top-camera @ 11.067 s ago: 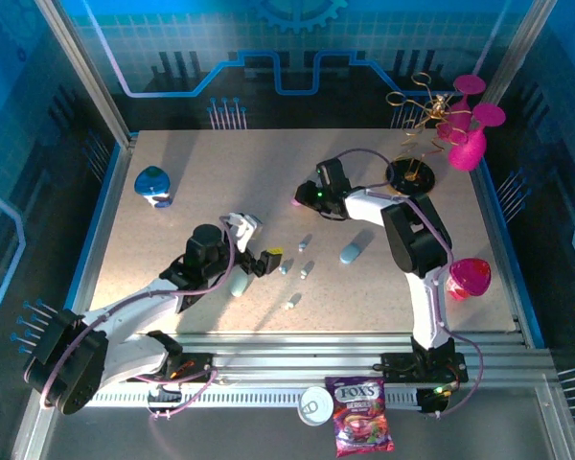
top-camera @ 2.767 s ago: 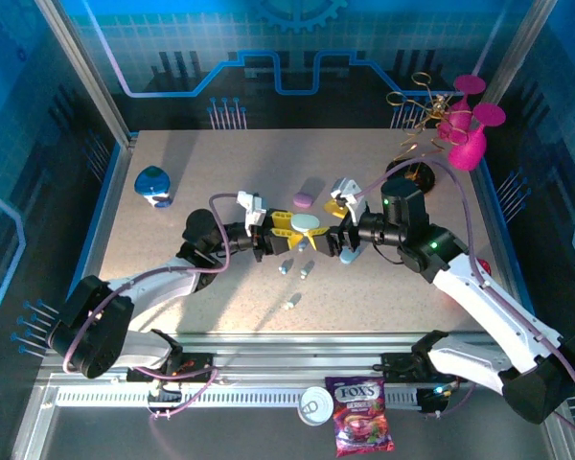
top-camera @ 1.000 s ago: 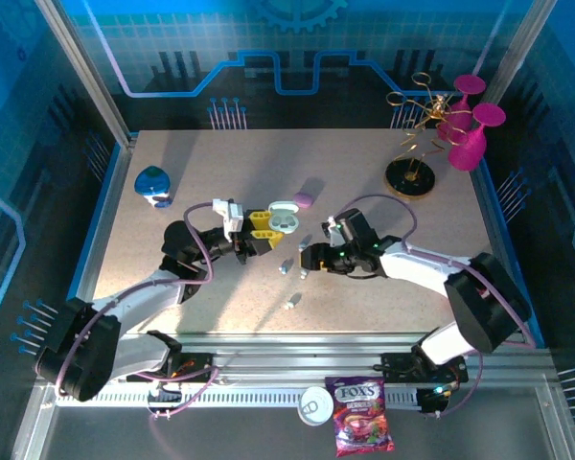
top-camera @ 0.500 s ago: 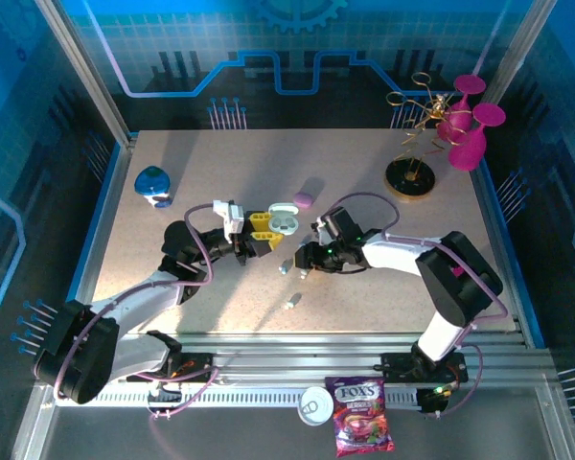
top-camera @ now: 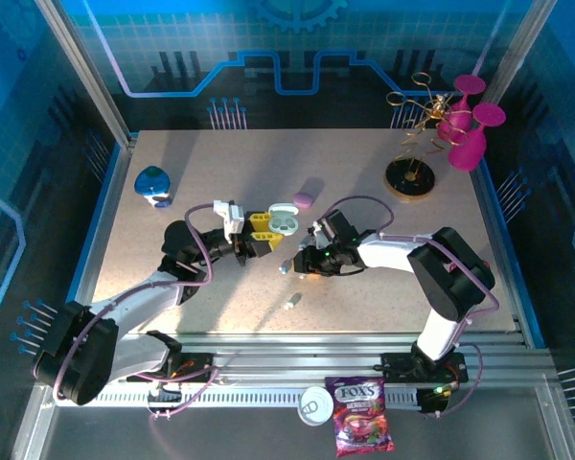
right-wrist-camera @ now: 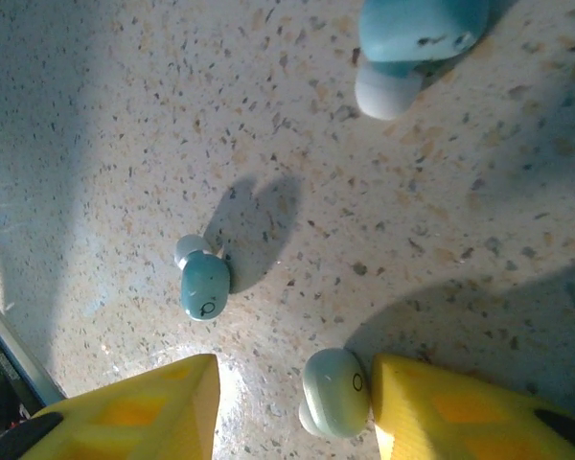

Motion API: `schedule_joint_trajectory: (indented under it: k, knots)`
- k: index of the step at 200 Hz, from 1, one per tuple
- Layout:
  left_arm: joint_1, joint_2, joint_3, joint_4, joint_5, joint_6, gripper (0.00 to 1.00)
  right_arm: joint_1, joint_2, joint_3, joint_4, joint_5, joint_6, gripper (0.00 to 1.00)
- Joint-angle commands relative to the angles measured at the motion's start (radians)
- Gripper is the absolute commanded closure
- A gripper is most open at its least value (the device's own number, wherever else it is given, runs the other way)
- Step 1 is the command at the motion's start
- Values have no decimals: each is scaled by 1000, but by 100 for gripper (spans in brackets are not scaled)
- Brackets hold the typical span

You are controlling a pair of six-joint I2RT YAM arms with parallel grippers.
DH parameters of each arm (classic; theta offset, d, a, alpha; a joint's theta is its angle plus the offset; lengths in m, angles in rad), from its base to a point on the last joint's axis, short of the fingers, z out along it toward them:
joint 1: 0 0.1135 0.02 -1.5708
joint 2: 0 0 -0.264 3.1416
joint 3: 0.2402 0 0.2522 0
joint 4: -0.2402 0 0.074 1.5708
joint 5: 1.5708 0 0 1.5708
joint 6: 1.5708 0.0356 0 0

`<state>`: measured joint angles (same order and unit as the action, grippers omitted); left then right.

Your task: Insert the wireless bluetooth earbuds into the charging case

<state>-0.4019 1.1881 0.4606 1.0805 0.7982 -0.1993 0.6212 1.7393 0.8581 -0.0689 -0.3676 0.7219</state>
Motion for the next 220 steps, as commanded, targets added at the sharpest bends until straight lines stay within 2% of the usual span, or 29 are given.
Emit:
schedule_joint_trajectory:
  k: [1,92,185,220]
  knots:
    - [5,-15,-8,19,11,28,81,15,8,16,3,-21,-4,57]
    - [5,-13,-13,23,13,25,81,16,21,9,46,-40,16,64]
    - [5,-10,-14,23,12,28,81,18,57,8,85,-84,24,67]
    - [5,-11,-14,23,13,27,81,17,74,4,88,-82,17,66]
